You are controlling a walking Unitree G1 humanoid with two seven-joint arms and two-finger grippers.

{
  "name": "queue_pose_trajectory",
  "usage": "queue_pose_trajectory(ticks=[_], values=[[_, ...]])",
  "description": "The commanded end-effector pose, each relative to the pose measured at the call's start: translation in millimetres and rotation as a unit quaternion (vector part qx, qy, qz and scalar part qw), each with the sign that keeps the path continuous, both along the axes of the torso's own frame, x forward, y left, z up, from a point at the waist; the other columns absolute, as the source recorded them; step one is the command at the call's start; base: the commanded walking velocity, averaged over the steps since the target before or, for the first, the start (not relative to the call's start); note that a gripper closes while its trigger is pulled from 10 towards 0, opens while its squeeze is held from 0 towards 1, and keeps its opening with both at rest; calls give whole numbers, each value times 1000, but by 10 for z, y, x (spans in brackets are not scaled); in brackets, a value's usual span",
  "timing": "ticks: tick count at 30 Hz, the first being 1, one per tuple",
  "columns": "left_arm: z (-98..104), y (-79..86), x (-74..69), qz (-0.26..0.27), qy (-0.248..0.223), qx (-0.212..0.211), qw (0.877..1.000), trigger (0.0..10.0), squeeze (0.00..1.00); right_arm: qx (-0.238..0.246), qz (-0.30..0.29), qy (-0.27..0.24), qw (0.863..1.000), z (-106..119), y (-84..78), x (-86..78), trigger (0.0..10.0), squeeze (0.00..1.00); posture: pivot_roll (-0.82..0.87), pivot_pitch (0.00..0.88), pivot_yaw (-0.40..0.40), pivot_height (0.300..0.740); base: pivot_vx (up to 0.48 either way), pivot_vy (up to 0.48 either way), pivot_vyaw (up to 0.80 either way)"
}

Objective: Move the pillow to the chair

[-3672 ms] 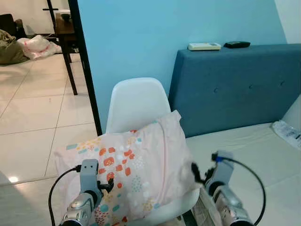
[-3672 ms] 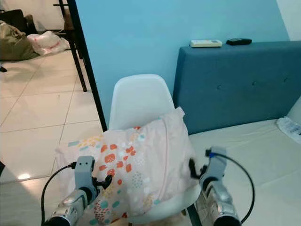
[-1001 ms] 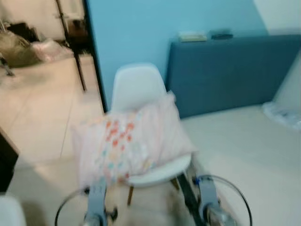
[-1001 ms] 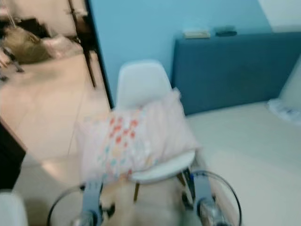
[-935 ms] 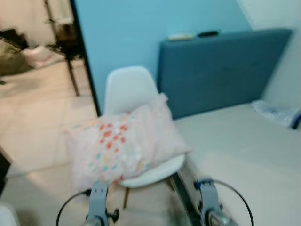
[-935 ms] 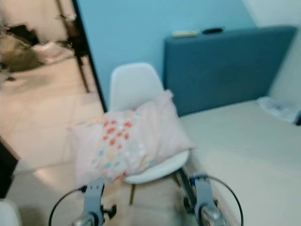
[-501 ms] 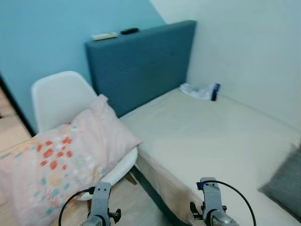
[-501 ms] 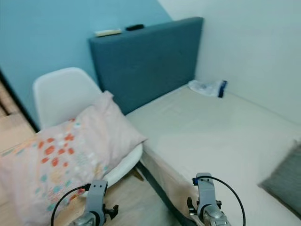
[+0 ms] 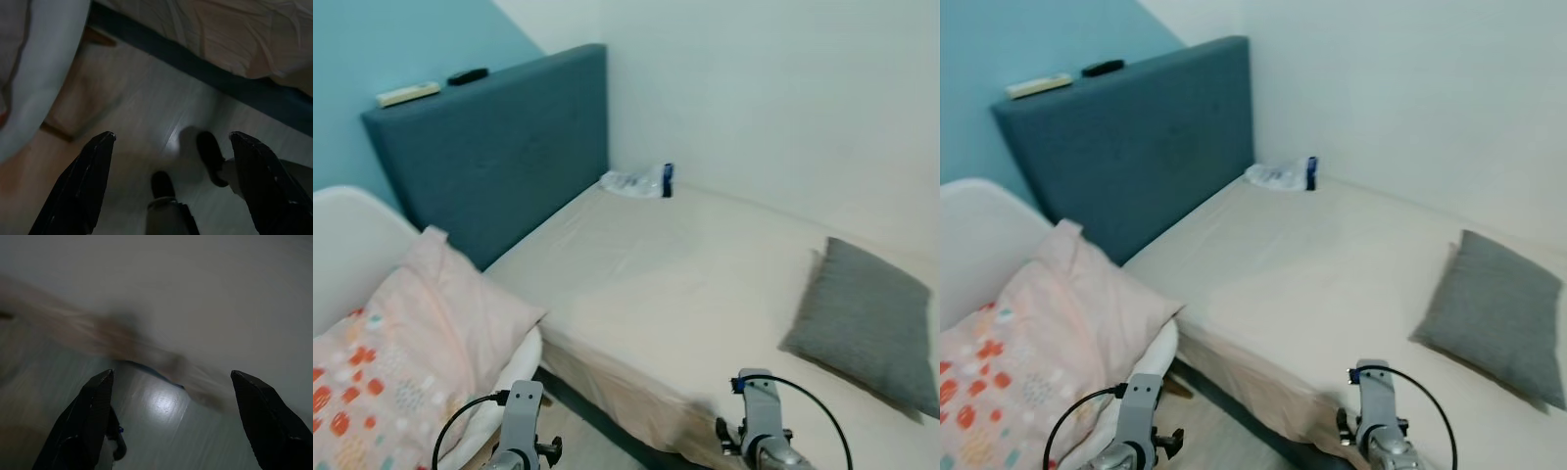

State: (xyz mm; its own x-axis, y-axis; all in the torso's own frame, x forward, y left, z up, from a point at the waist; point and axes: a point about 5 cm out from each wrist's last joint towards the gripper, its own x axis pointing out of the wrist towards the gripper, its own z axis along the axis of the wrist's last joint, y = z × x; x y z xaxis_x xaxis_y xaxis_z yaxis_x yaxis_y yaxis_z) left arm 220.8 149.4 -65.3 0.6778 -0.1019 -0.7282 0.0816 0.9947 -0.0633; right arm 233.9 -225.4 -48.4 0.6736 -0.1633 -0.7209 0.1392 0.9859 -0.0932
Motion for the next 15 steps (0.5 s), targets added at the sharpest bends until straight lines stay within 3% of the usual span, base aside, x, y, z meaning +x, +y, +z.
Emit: queue_pose_trajectory(ticks=[1, 15], values=[[-9, 75, -18, -2, 3, 14, 1000, 10000, 0, 8, -7, -3, 1000, -11, 34, -5, 10000, 0, -61, 0, 28, 740, 0, 0, -788], [3, 83, -3, -1, -3, 13, 1000, 10000, 0, 8, -18, -18, 1000, 25, 32, 44, 10000, 0, -53, 0, 30, 740, 0, 0, -788]])
